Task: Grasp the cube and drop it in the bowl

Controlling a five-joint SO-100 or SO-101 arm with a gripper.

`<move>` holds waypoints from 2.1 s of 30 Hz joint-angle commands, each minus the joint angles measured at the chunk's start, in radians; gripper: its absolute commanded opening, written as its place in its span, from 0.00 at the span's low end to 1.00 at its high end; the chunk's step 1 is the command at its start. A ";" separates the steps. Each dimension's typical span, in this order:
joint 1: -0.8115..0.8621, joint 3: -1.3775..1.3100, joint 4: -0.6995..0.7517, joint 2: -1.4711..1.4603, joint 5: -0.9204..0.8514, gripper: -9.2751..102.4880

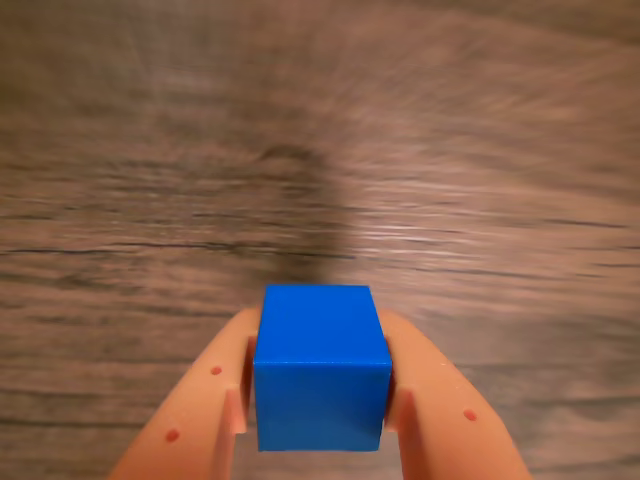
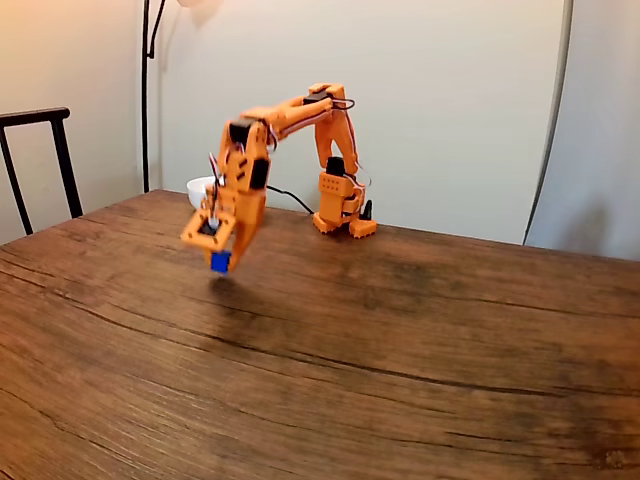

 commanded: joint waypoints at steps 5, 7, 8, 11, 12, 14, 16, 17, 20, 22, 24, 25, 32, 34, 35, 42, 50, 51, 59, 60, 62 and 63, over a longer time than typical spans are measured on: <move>0.011 -0.299 0.227 0.021 0.008 0.13; 0.029 -0.362 0.282 0.021 0.038 0.13; 0.037 -0.393 0.308 0.023 0.049 0.13; 0.055 -0.482 0.391 0.037 0.077 0.13; 0.064 -0.497 0.411 0.051 0.083 0.13; 0.083 -0.512 0.449 0.089 0.091 0.13; 0.112 -0.511 0.488 0.143 0.091 0.13; 0.129 -0.509 0.508 0.170 0.092 0.13; 0.178 -0.509 0.557 0.241 0.121 0.13; 0.207 -0.509 0.589 0.276 0.141 0.13; 0.238 -0.509 0.629 0.308 0.150 0.13; 0.250 -0.509 0.643 0.324 0.160 0.13; 0.344 -0.431 0.672 0.482 0.198 0.13; 0.383 -0.336 0.670 0.552 0.199 0.13; 0.403 -0.279 0.666 0.594 0.199 0.13; 0.492 0.098 0.624 0.946 0.195 0.13; 0.680 0.465 0.581 1.365 0.150 0.13; 0.716 0.494 0.581 1.404 0.135 0.13; 0.914 0.650 0.367 1.506 0.052 0.13; 0.920 0.667 0.328 1.500 0.038 0.13; 0.933 0.701 0.253 1.483 0.025 0.13; 0.943 0.723 0.212 1.473 0.025 0.13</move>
